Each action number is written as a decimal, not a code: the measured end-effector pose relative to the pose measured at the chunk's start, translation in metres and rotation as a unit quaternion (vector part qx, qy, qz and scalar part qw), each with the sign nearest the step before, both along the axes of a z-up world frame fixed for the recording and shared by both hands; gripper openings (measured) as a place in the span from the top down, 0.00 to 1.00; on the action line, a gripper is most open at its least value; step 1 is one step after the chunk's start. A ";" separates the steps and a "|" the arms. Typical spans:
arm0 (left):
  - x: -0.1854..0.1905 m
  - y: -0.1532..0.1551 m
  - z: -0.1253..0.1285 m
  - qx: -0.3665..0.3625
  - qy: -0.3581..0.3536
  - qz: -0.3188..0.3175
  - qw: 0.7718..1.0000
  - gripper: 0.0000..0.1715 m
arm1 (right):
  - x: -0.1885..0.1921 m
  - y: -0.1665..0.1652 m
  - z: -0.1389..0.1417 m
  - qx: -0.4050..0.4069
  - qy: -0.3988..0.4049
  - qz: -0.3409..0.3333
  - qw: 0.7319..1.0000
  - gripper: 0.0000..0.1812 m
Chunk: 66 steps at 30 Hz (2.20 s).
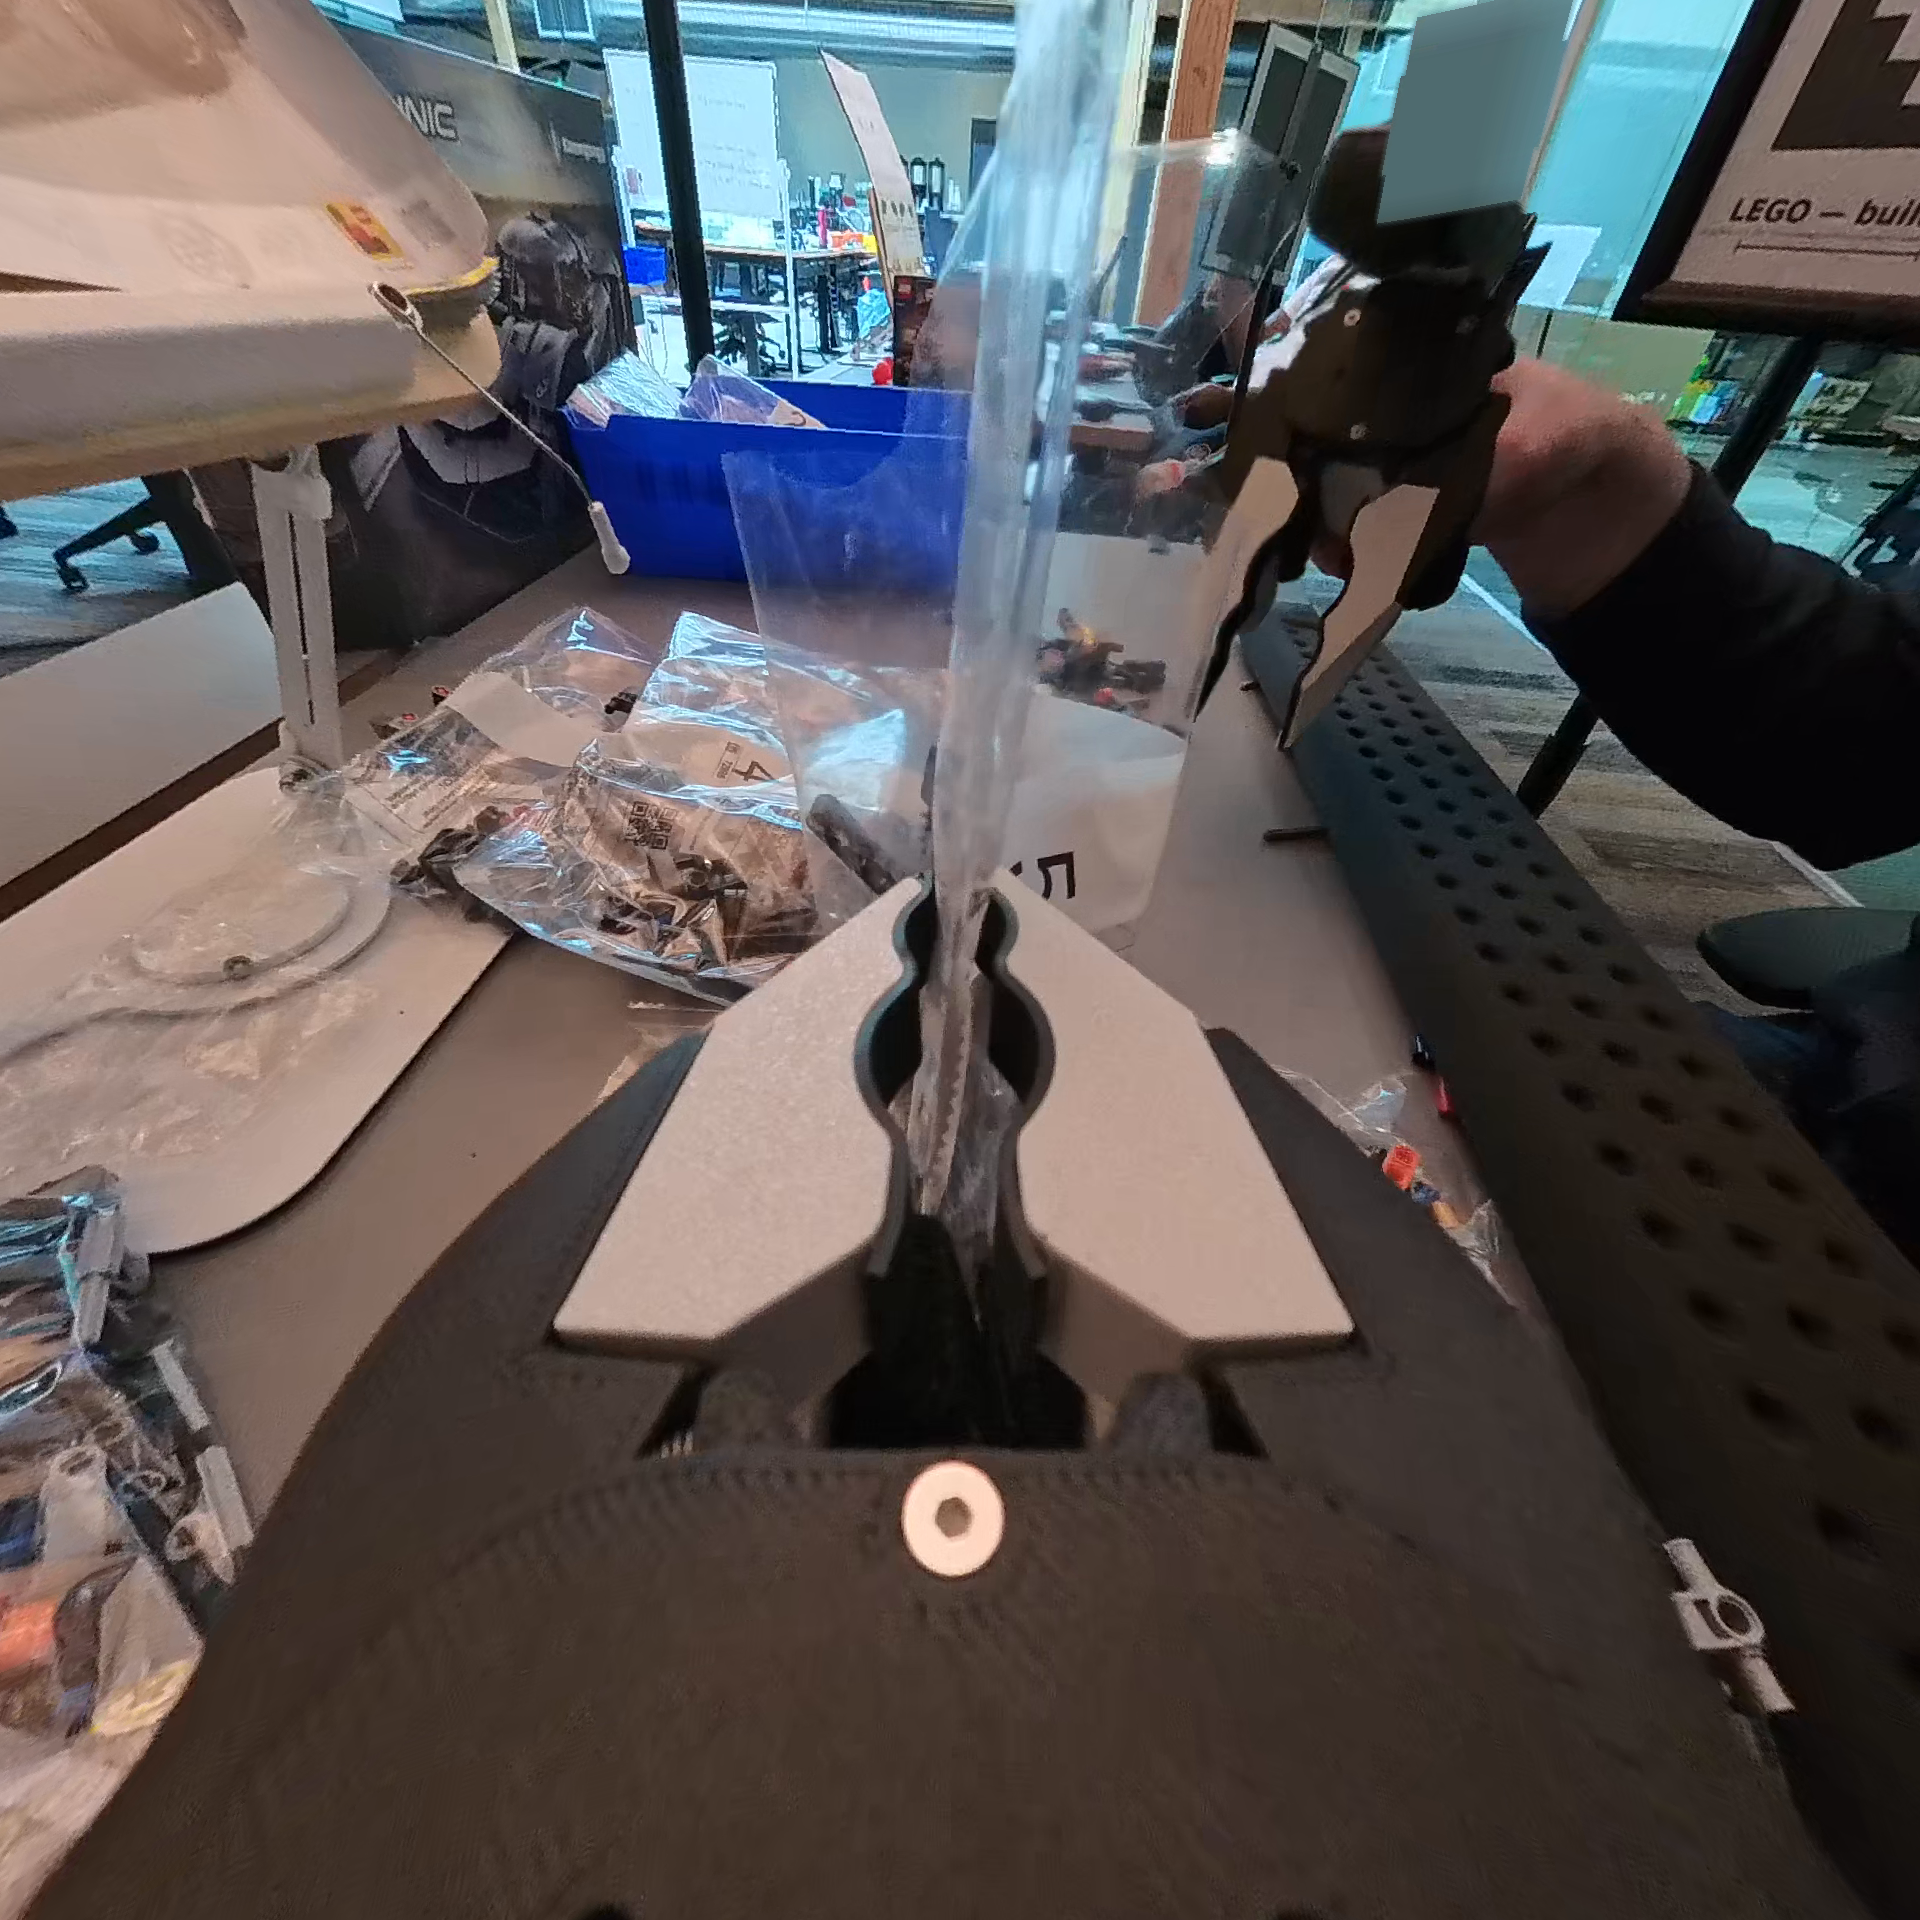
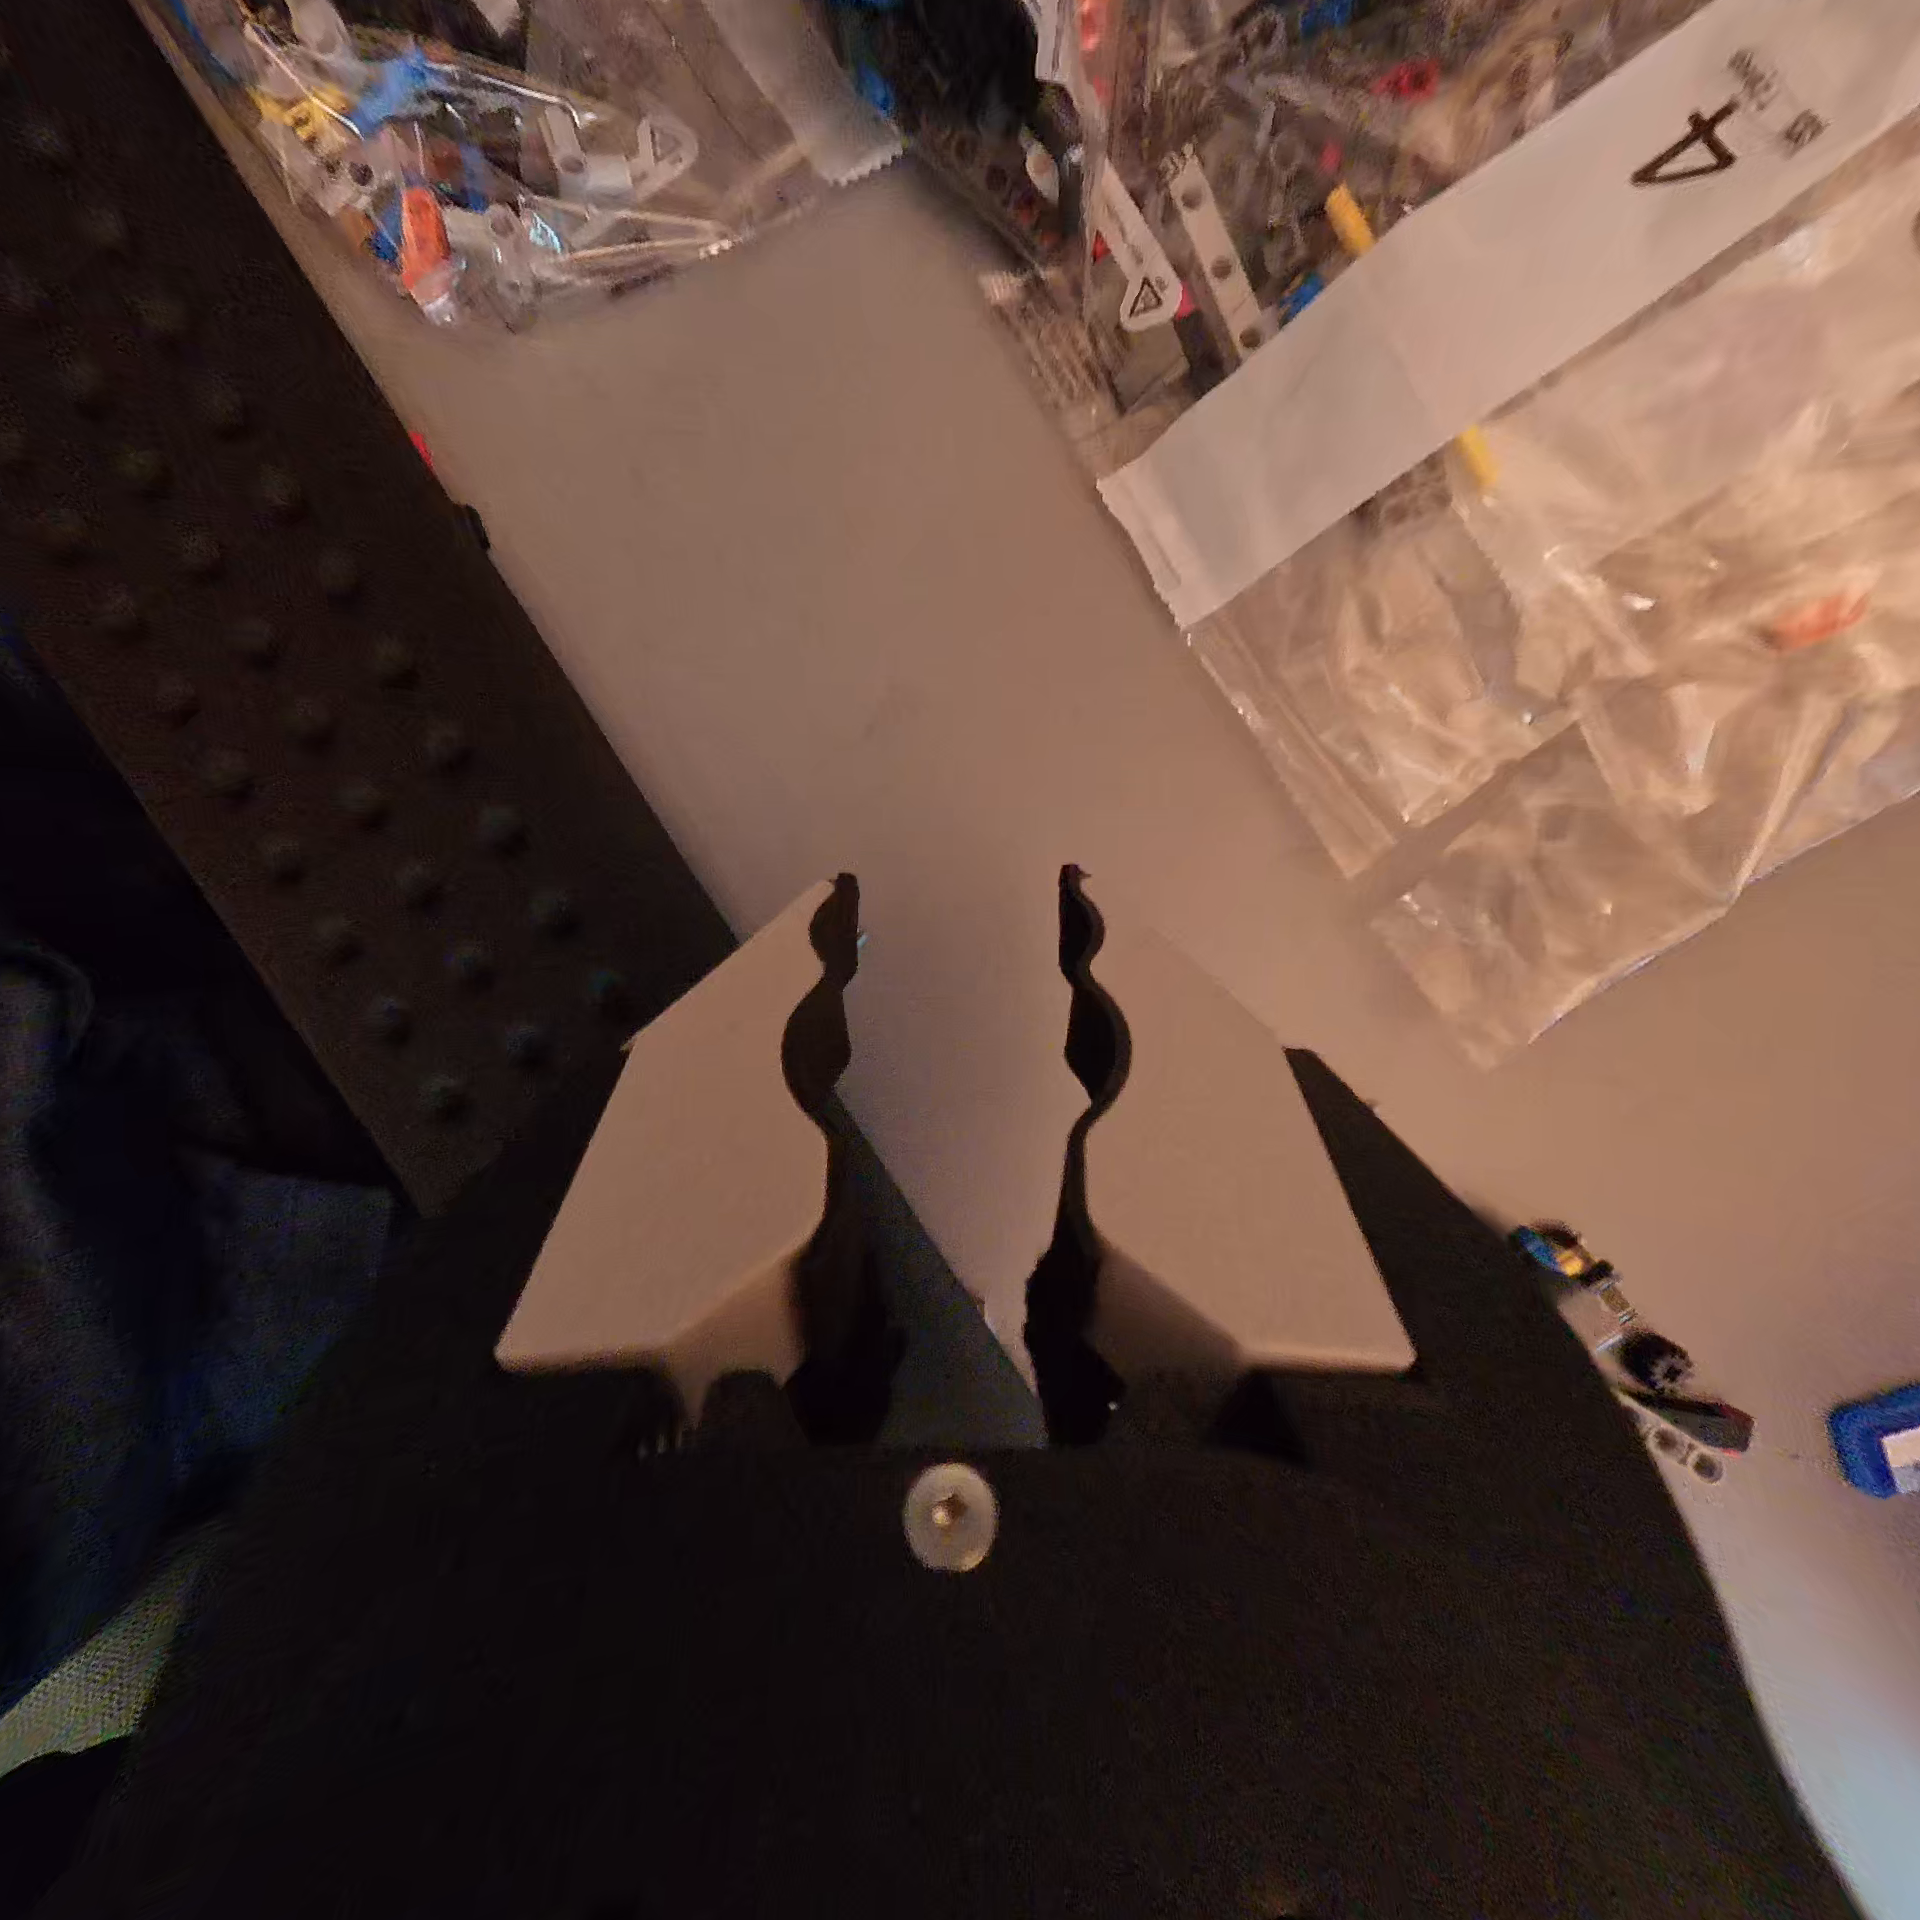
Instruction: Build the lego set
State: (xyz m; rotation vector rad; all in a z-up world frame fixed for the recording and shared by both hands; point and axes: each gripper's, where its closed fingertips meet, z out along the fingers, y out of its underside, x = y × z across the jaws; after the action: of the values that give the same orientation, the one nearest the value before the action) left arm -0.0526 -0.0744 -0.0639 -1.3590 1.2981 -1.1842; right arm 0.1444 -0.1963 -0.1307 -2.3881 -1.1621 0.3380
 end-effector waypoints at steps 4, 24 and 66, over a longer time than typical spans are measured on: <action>0.001 0.000 0.000 0.000 0.000 -0.001 1.000 0.97 | 0.002 -0.007 -0.007 -0.015 -0.004 0.003 1.000 0.80; 0.001 -0.001 -0.001 -0.001 0.001 -0.003 1.000 0.97 | -0.005 -0.037 -0.047 -0.064 -0.086 0.026 0.994 0.97; -0.002 0.000 0.001 -0.001 -0.004 -0.003 1.000 0.98 | -0.140 0.121 0.138 0.119 0.305 0.037 0.944 0.93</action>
State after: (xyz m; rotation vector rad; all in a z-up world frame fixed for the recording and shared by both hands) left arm -0.0541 -0.0744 -0.0628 -1.3509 1.2971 -1.1946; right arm 0.0041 -0.0757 0.0069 -1.8320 -0.9294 0.8395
